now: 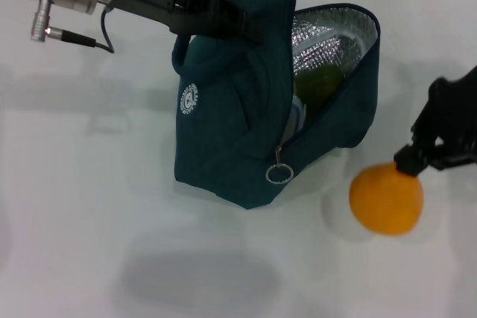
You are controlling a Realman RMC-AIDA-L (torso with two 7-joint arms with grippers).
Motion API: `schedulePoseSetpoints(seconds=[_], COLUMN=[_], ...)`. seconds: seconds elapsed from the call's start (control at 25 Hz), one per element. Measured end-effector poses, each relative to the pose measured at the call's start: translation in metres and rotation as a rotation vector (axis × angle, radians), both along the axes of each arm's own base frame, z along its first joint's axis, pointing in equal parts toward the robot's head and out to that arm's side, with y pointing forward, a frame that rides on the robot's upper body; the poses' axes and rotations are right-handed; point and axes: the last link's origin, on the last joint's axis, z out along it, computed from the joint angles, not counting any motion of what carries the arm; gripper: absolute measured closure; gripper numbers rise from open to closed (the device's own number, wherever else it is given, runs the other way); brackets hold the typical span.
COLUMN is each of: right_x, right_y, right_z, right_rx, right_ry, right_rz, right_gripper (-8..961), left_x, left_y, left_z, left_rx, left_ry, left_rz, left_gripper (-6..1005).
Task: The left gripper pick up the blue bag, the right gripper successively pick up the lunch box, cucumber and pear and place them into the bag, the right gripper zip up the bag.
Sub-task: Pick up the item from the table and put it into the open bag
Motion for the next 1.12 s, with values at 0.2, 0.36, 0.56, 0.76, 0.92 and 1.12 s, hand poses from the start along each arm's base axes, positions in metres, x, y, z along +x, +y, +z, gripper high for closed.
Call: schedulePoseSetpoints(seconds=[0.2, 0.36, 0.56, 0.76, 0.92, 1.12], right_x=[-0.009, -0.017, -0.026, -0.035, -0.042, -0.040], right_y=[0.009, 0.018, 0.030, 0.039, 0.039, 0.044], right_z=[0.019, 0.030, 0.045, 0.050, 0.052, 0.054], right_rx=[0.076, 0.151, 0.254, 0.346, 0.349, 0.400], right_ry=[0.053, 0.110, 0.196, 0.268, 0.315, 0.326], right_rz=[0.012, 0.037, 0.057, 0.081, 0.107, 0.125], right_gripper=[913, 914, 914, 914, 915, 915], left_x=[-0.001, -0.003, -0.004, -0.002, -0.002, -0.001], left_y=[-0.003, -0.006, -0.009, -0.013, -0.012, -0.012], left_z=[-0.004, -0.009, -0.012, -0.014, -0.013, -0.013], left_rx=[-0.024, -0.047, -0.065, -0.082, -0.077, -0.081], left_ry=[-0.005, -0.013, -0.022, -0.039, -0.037, -0.042], left_rz=[-0.003, 0.001, -0.001, -0.013, -0.020, -0.023], left_gripper=[926, 926, 926, 927, 927, 927])
